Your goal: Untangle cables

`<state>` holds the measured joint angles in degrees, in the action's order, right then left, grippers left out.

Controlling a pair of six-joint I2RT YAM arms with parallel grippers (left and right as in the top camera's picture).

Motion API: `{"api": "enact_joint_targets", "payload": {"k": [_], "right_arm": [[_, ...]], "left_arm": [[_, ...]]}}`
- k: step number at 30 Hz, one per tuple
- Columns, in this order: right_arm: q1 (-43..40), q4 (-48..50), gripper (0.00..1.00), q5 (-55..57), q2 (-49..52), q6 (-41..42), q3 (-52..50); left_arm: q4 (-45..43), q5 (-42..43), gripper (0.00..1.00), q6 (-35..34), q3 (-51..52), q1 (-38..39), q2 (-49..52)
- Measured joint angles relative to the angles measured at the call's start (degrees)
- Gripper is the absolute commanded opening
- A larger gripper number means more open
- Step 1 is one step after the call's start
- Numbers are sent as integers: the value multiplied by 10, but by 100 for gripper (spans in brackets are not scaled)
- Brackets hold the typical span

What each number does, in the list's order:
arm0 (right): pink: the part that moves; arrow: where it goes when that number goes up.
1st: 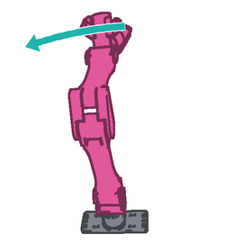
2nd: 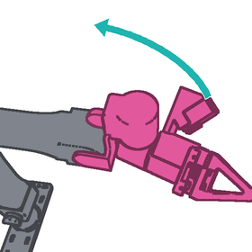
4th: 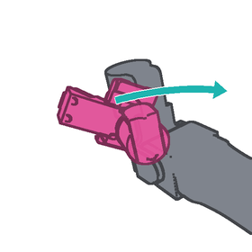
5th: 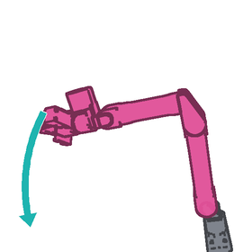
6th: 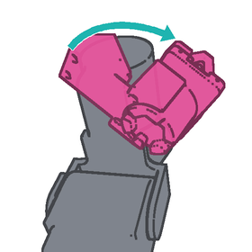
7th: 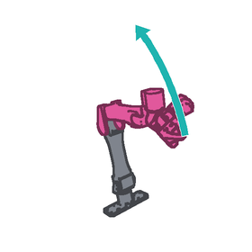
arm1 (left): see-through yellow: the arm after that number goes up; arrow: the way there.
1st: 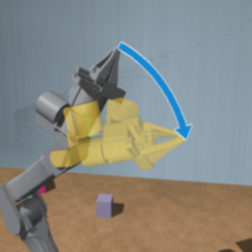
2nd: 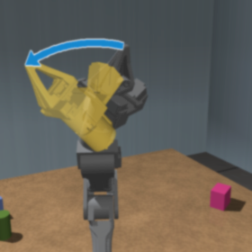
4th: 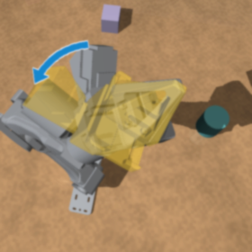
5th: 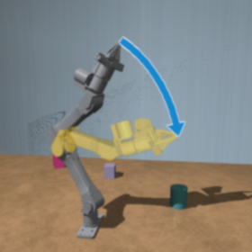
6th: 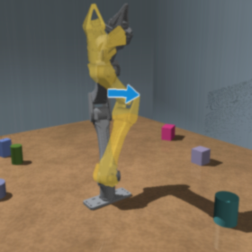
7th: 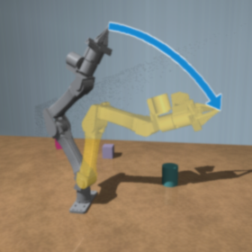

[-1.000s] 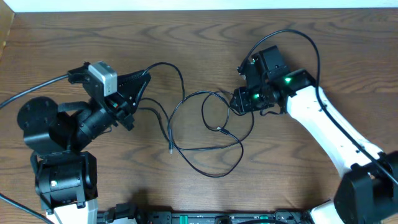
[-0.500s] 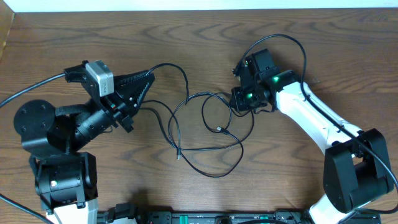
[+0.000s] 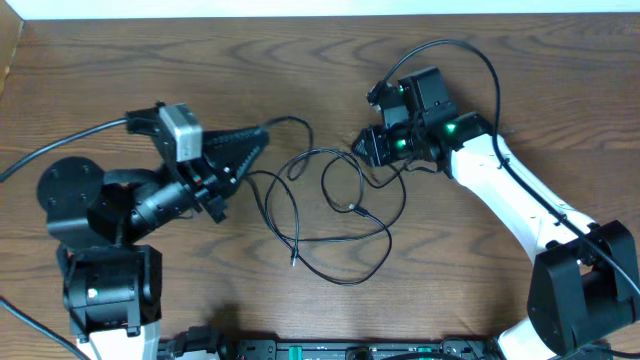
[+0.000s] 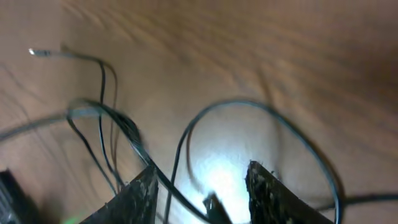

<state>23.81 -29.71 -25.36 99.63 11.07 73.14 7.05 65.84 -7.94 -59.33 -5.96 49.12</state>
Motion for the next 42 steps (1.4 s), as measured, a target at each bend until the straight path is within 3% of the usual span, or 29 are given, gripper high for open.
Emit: {"api": "enact_joint_targets", "payload": {"k": [9, 25, 39, 41, 42], "right_arm": [[0, 58, 42, 6, 0, 10, 0], [64, 64, 43, -36, 4, 15, 0], [77, 96, 44, -73, 97, 0, 2], [80, 98, 39, -73, 97, -5, 2], [81, 97, 24, -73, 97, -8, 2]], "left_arm": [[0, 3, 8, 0, 0, 77, 0], [-26, 3, 8, -26, 0, 116, 0], [-26, 3, 8, -26, 0, 122, 0], [-26, 3, 8, -26, 0, 122, 0], [-26, 3, 8, -26, 0, 122, 0]]}}
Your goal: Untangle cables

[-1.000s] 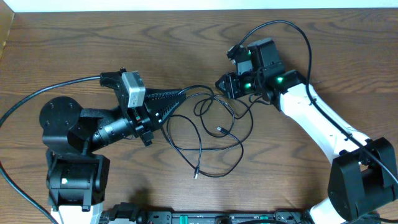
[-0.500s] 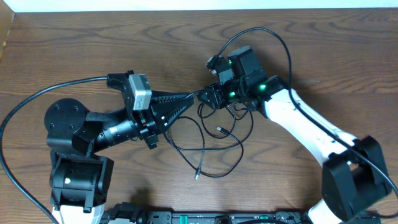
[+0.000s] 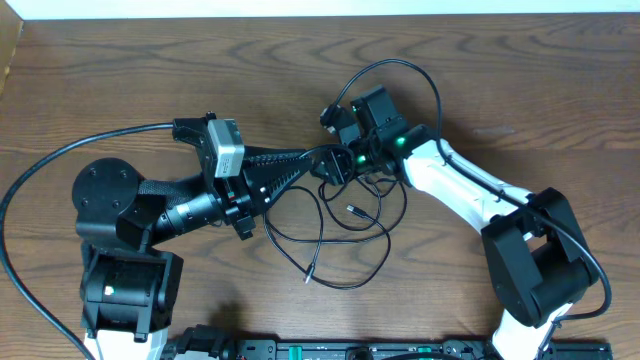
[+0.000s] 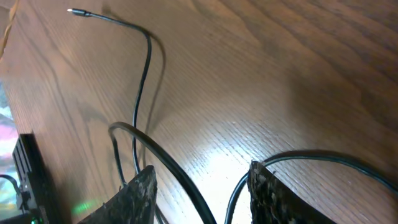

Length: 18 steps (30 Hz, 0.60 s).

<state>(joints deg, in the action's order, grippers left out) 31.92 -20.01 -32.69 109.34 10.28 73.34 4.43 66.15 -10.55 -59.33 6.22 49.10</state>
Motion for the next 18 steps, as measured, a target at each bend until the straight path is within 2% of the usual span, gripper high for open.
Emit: {"api": "enact_joint_targets", "payload": {"k": [1, 2, 11, 18], "right_arm": [[0, -2, 5, 0, 0, -3, 0], [0, -5, 1, 0, 0, -4, 0], [-6, -23, 1, 40, 0, 19, 0], [-74, -43, 1, 47, -44, 59, 20]], "left_arm": [[0, 0, 8, 0, 0, 0, 0], [0, 0, 8, 0, 0, 0, 0], [5, -3, 8, 0, 0, 0, 0], [96, -54, 8, 40, 0, 0, 26]]}}
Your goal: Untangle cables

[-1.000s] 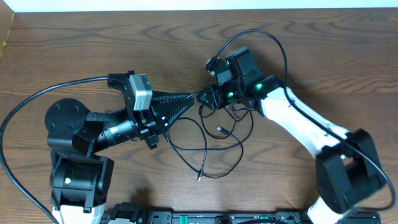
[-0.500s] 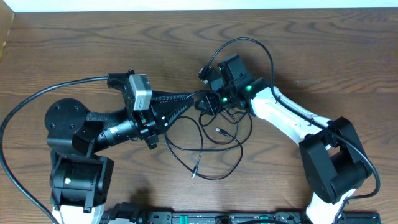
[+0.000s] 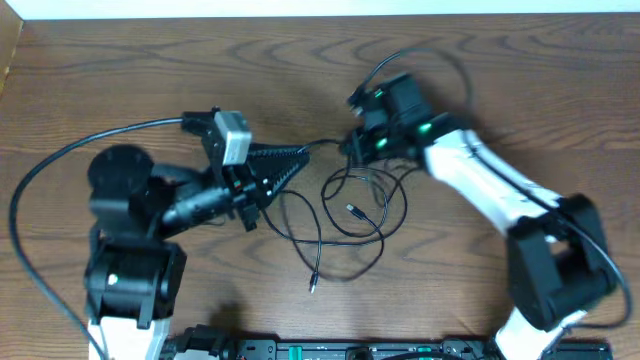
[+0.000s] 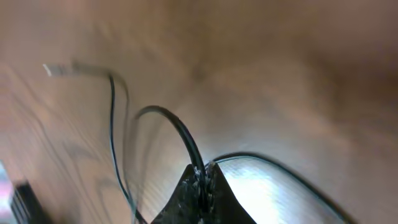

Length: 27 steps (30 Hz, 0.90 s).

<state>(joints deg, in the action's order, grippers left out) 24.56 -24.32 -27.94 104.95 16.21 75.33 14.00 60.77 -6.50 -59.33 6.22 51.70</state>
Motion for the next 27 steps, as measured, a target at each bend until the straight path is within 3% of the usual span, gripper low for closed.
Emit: {"api": "enact_joint_targets", "payload": {"k": [5, 17, 27], "right_arm": [[-83, -47, 1, 7, -89, 28, 54], [-271, -186, 1, 8, -206, 36, 135], [-455, -269, 1, 9, -239, 7, 158]], "left_arm": [[50, -47, 8, 54, 0, 0, 64], [31, -242, 8, 98, 0, -8, 199], [5, -289, 8, 73, 0, -173, 207]]}}
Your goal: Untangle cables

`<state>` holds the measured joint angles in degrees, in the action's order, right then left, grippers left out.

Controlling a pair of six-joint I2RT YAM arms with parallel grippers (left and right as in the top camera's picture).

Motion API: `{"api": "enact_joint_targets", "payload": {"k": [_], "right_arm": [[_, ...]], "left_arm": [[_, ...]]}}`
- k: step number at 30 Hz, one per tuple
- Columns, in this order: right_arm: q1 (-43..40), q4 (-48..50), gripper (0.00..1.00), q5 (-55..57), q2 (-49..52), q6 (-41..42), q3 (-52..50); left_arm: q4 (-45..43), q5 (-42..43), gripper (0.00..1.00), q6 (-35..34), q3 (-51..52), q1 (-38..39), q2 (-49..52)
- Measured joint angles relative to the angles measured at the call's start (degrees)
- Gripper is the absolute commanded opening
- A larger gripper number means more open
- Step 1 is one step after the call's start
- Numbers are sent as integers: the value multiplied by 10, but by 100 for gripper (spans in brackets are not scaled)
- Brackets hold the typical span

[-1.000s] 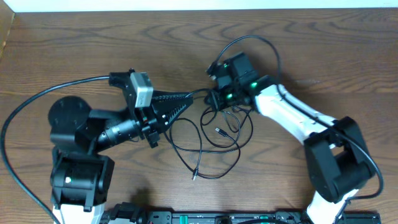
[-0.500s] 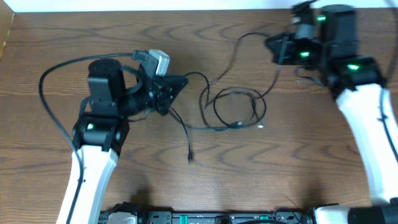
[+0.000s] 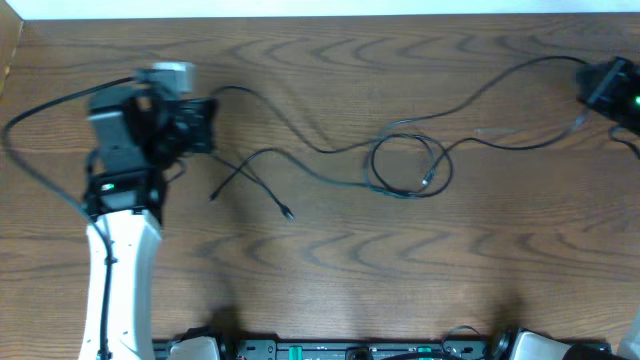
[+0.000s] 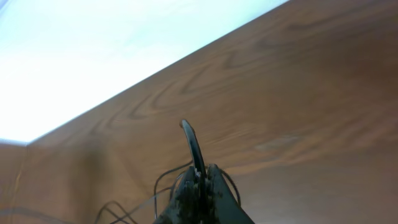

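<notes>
Thin black cables lie stretched across the wooden table between my two arms, with a small tangled loop right of centre. My right gripper is at the far right edge, shut on a black cable whose stub sticks up past the fingertips. From there the cable runs down-left to the loop. My left gripper is at the far left, blurred, and cable strands lead into it. Two loose ends lie below and right of it.
The brown wooden table fills the overhead view. Its far edge meets a white wall. The left arm's own supply cable arcs over the table's left side.
Both arms have pulled far apart, the left to the far left and the right to the far right edge. The bunched coil at the centre is now drawn out into long strands with one small loop.
First the cables lay in a loose coil at the centre, my right gripper open over them. Then both grippers met at the coil's top. Then the right was shut on a cable. Now the arms are wide apart and the cables are stretched out.
</notes>
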<state>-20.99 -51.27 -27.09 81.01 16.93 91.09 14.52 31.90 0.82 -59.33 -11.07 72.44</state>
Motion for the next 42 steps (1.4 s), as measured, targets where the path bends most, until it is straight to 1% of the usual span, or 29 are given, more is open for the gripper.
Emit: {"api": "enact_joint_targets", "payload": {"k": [4, 8, 14, 19, 23, 25, 26, 27, 29, 30, 36, 40, 42], "right_arm": [[-67, -18, 1, 1, 0, -11, 0], [-129, -29, 1, 1, 0, -16, 0], [-191, -41, 1, -4, 0, -17, 0], [-188, -48, 1, -17, 0, -23, 0], [-152, -57, 1, -19, 0, -32, 0], [-128, -67, 1, -17, -1, -37, 0], [-110, -73, 1, -14, -1, -39, 0], [-80, -82, 1, 3, -1, -41, 0], [-49, -88, 1, 26, -1, -42, 0], [-20, -92, 1, 43, -1, -42, 0], [94, -93, 1, 109, 5, -27, 0], [163, -93, 1, 151, 42, -4, 0], [182, -91, 1, 164, 61, 4, 0]], "left_arm": [[-1, 10, 8, -25, 0, -80, 0], [-15, 14, 8, -63, 0, -135, 0], [-21, 32, 8, -101, 0, -173, 0], [-19, 42, 8, -116, 0, -173, 0], [-6, 54, 8, -133, 0, -173, 0], [-6, 72, 10, -137, 0, -173, 0], [-5, 86, 17, -140, 0, -173, 0], [-5, 104, 27, -143, 0, -173, 0], [-1, 131, 37, -144, 0, -173, 0], [3, 145, 42, -146, 0, -173, 0], [35, 214, 47, -148, 0, -173, 0], [50, 251, 47, -145, 0, -173, 0], [50, 264, 47, -144, 0, -173, 0]]}}
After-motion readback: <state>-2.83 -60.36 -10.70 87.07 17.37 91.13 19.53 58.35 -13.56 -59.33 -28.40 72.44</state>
